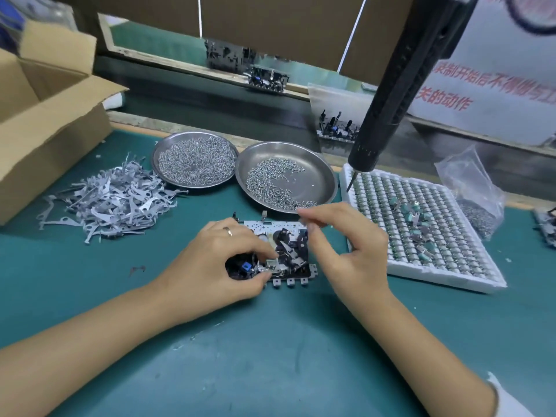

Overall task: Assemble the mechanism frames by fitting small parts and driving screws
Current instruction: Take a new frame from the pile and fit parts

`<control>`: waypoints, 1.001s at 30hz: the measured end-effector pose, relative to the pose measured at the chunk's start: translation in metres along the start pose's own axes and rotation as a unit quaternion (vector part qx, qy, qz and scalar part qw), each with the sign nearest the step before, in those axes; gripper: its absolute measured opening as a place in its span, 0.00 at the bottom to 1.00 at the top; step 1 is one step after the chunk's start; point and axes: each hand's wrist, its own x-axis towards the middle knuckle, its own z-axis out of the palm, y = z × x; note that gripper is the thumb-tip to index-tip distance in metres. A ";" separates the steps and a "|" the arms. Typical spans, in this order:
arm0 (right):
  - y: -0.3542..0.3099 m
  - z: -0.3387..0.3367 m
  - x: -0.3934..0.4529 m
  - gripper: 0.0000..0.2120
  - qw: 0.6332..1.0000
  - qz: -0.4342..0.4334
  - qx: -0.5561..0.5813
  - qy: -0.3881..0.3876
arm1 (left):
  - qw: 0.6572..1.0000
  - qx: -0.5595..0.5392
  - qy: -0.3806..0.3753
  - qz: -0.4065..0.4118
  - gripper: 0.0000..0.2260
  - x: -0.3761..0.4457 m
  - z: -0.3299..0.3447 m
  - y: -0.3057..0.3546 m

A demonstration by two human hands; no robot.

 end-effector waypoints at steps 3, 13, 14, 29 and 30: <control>0.000 -0.008 0.020 0.16 0.985 0.036 -0.033 0.163 | 1.000 -0.018 0.004 0.006 0.10 0.001 0.000 -0.002; -0.004 -0.021 0.121 0.39 0.977 0.129 0.038 0.165 | 0.999 -0.044 0.014 0.019 0.10 0.003 0.000 -0.003; -0.006 -0.016 0.123 0.37 0.976 0.126 0.045 0.173 | 0.999 -0.045 0.014 0.019 0.09 0.003 0.000 -0.004; -0.054 0.020 0.051 0.11 0.906 0.121 0.395 0.091 | 0.999 -0.040 -0.004 0.017 0.11 0.002 -0.003 0.000; -0.056 0.023 0.048 0.11 0.903 0.122 0.401 0.093 | 0.999 -0.040 -0.003 0.019 0.11 0.002 -0.003 0.001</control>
